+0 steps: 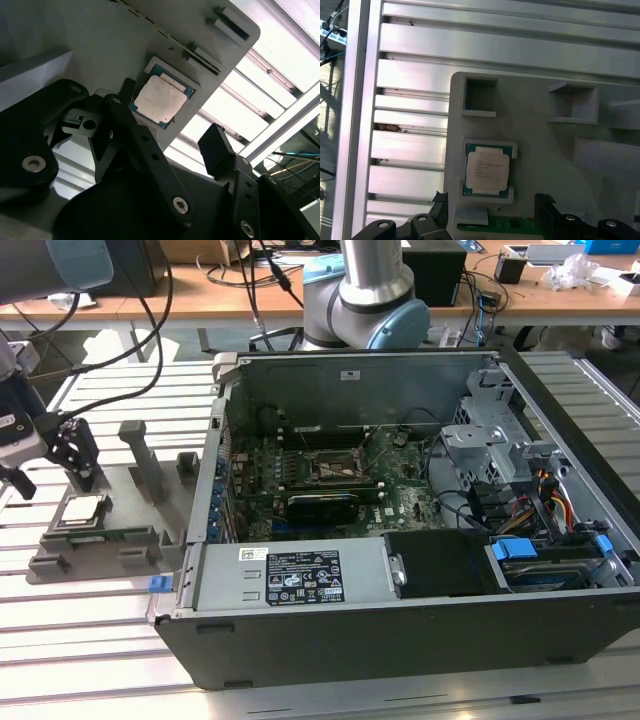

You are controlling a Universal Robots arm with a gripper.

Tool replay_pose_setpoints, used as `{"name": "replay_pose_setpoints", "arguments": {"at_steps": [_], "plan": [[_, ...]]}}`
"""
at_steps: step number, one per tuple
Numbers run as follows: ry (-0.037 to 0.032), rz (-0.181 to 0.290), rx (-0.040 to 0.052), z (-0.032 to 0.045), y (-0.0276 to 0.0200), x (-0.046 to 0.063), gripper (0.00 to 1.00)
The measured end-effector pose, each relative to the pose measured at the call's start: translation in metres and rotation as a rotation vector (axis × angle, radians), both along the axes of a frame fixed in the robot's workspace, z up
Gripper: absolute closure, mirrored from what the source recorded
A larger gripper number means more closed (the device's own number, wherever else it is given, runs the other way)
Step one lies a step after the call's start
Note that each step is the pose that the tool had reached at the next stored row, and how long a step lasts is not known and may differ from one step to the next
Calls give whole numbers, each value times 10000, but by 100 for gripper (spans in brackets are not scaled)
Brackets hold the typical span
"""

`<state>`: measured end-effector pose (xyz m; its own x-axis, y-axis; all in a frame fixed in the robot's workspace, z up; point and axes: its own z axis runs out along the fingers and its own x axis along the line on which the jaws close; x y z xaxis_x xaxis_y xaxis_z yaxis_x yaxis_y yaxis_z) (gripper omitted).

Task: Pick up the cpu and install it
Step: 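Pick up the cpu and move it towards the insertion slot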

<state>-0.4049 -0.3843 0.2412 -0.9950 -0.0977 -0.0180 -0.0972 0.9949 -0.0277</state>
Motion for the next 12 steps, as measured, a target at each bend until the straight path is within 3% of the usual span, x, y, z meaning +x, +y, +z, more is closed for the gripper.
{"name": "replay_pose_setpoints", "arguments": {"at_steps": [12], "plan": [[1, -3, -51, -85, 5, -1, 22]]}}
